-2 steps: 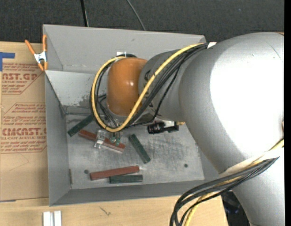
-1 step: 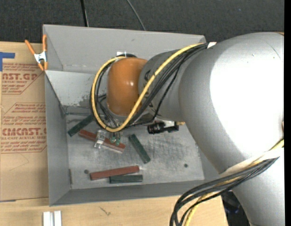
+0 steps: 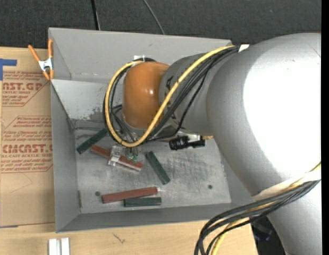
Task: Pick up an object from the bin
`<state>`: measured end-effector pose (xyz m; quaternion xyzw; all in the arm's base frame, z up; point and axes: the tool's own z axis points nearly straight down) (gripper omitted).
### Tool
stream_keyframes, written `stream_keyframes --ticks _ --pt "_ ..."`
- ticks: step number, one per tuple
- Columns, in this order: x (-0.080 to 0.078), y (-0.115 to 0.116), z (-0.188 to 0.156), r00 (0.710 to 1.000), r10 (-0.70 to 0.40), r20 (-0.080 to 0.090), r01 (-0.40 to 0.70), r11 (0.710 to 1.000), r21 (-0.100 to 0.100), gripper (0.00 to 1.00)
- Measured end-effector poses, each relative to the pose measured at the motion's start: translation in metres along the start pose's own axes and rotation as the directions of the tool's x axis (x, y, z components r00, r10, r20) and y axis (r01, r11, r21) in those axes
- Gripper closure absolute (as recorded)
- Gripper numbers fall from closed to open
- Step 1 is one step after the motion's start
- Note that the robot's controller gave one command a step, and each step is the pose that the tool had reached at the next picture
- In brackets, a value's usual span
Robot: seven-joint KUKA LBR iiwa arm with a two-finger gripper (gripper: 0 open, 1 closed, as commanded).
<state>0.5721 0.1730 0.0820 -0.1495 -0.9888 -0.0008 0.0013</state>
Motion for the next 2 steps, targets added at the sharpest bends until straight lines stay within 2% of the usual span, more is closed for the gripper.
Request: stream_keyframes --ticks 1,2 --pt "0.001 -0.001 -0.027 1.0 0.0 -0.004 0.0 1.0 0.004 1.0" --pt "0.0 0.0 -0.056 1.0 0.0 0.001 0.0 1.0 0.001 1.0"
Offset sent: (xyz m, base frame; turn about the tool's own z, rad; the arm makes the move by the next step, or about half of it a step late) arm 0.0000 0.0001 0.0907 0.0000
